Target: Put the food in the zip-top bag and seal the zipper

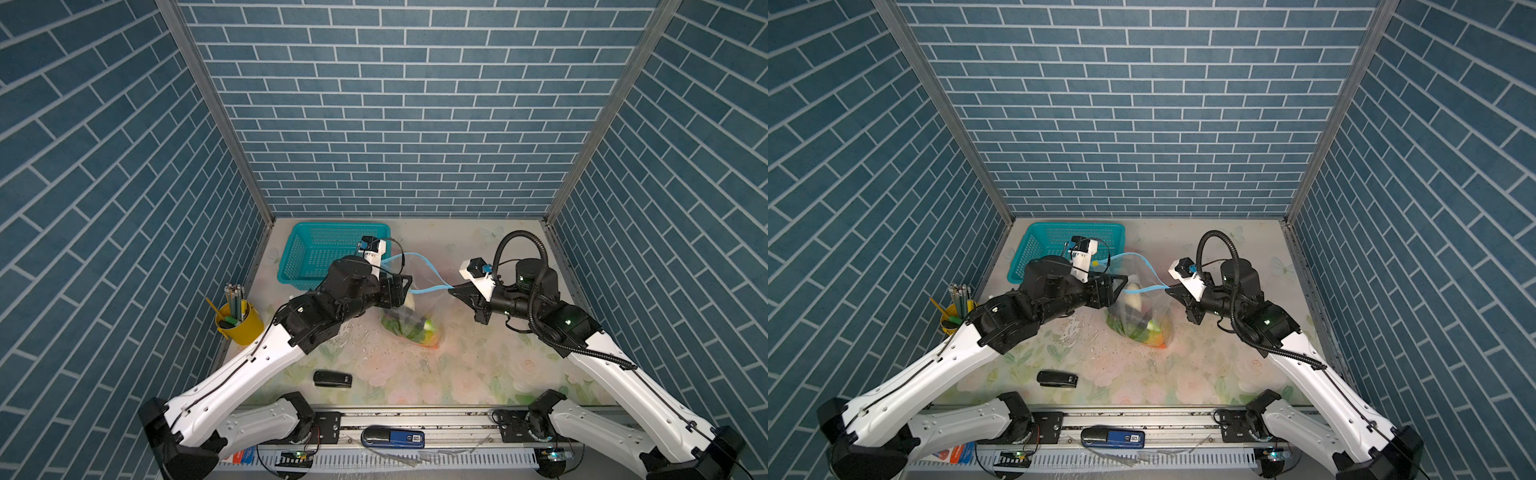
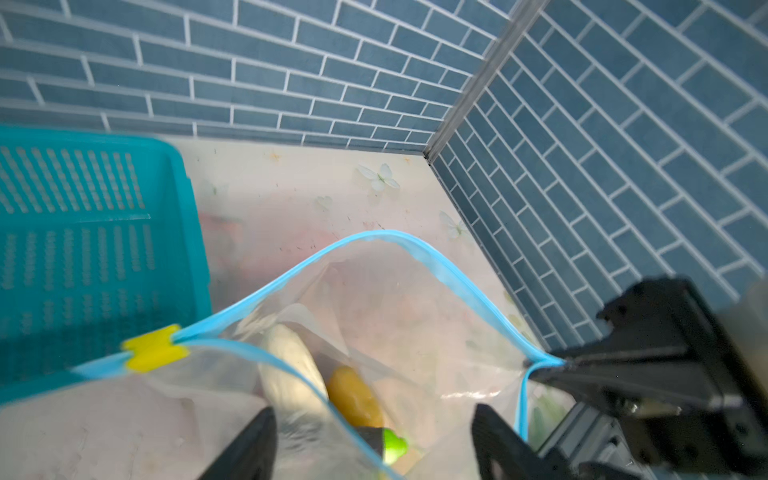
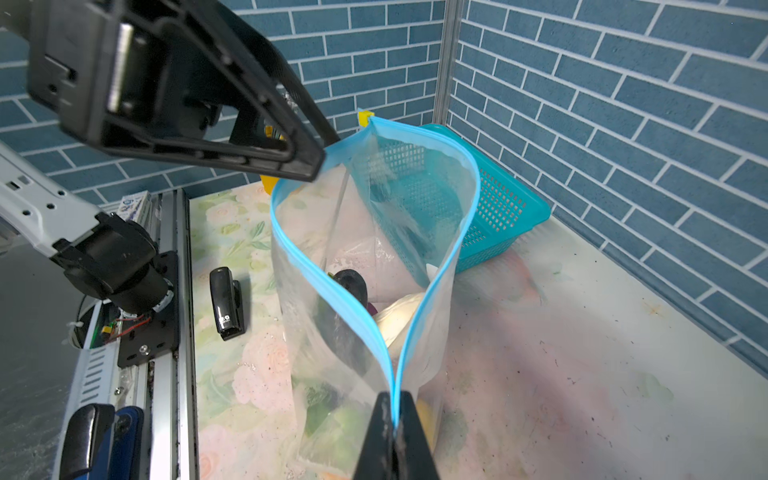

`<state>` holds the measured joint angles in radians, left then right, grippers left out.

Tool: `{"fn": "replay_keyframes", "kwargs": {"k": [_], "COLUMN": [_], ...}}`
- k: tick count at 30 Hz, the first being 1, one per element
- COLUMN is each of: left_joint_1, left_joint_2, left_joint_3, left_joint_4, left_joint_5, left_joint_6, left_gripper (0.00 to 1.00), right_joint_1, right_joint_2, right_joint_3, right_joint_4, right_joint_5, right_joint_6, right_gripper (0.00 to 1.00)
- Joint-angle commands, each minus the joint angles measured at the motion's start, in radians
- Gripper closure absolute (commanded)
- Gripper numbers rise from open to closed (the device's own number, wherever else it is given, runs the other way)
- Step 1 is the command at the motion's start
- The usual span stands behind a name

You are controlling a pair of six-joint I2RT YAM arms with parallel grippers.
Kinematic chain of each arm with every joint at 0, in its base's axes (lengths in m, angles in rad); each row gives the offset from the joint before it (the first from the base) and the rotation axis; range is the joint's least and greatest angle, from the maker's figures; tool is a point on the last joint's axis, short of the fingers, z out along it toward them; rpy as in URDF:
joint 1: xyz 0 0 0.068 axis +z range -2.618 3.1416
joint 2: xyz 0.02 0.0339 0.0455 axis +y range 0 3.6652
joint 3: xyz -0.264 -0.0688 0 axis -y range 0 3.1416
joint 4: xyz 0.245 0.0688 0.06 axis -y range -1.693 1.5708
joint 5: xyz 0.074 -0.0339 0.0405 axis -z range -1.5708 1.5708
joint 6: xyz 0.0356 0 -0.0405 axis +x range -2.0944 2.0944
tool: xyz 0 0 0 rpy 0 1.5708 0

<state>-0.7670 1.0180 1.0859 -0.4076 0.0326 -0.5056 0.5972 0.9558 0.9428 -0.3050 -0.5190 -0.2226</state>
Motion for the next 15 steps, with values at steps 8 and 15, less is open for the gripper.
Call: {"fn": "replay_keyframes", "kwargs": {"k": [8,15], "left_joint_1": [0.334,0.533], "left_joint_2": [-0.258,-0.197], "left_joint_3": [-0.38,-0.56], "left_joint_4": [0.206,0.679], "left_joint_5": [0.577,0.806], "left_joint_6": [0.504,0.502], "left_gripper": [0.12,0.1], "right_joint_1": [-0.097,-0.114], "right_joint_2": [0.076,0.123], "right_joint_3": [0.173,0.222], "right_joint_4": [-0.121,-0.146], "right_joint_5": [-0.162,-0.229], "right_joint_6": [-0.224,-0.276], "right_gripper": [1.0,1.0]}}
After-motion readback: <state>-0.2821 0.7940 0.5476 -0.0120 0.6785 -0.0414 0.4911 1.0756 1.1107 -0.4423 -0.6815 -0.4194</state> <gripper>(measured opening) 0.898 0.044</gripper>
